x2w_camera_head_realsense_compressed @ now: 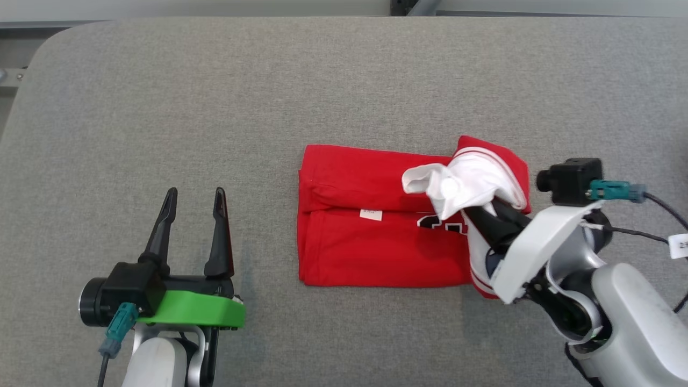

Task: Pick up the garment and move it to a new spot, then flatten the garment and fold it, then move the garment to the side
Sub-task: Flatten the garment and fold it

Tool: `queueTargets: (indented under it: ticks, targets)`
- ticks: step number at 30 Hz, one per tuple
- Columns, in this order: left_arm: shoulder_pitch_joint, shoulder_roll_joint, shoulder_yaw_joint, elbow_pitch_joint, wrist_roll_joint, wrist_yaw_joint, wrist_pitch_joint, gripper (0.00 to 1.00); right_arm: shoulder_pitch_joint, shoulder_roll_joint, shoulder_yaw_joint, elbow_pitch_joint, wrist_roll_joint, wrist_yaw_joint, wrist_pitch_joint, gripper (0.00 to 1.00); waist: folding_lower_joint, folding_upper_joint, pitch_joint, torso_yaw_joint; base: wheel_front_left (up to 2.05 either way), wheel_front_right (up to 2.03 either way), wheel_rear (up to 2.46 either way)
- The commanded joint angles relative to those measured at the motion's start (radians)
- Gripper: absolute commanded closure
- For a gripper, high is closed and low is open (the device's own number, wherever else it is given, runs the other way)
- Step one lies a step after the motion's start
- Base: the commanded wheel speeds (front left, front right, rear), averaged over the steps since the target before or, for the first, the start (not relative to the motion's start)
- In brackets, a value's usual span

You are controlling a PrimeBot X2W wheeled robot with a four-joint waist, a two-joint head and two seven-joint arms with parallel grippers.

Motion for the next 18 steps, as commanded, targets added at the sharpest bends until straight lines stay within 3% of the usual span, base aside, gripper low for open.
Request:
queueTargets:
  ticks: [1,6,13,18]
  targets:
    - [-0.015,0.000,-0.007,0.001,-0.013,0.003,-0.004,0.00,-0.025,0.024,0.032,0.018,-0.009,0.000,0.007,1.00,0.0000,0.0000,0.008,0.026,0.00,0.00,0.00]
    - [-0.024,0.000,-0.034,0.001,-0.032,0.015,-0.004,0.00,-0.081,0.109,0.108,0.121,0.000,0.000,0.003,1.00,0.0000,0.0000,0.024,0.070,0.00,0.00,0.00]
    - [-0.047,0.000,-0.090,0.005,-0.064,0.027,-0.004,0.00,-0.190,0.189,0.129,0.316,-0.042,0.000,-0.076,1.00,0.0000,0.0000,0.053,0.132,0.00,0.00,0.00]
    - [-0.060,0.000,-0.117,0.009,-0.076,0.035,-0.004,0.00,-0.232,0.205,0.144,0.396,-0.046,0.000,-0.110,1.00,0.0000,0.0000,0.063,0.156,0.00,0.00,0.00]
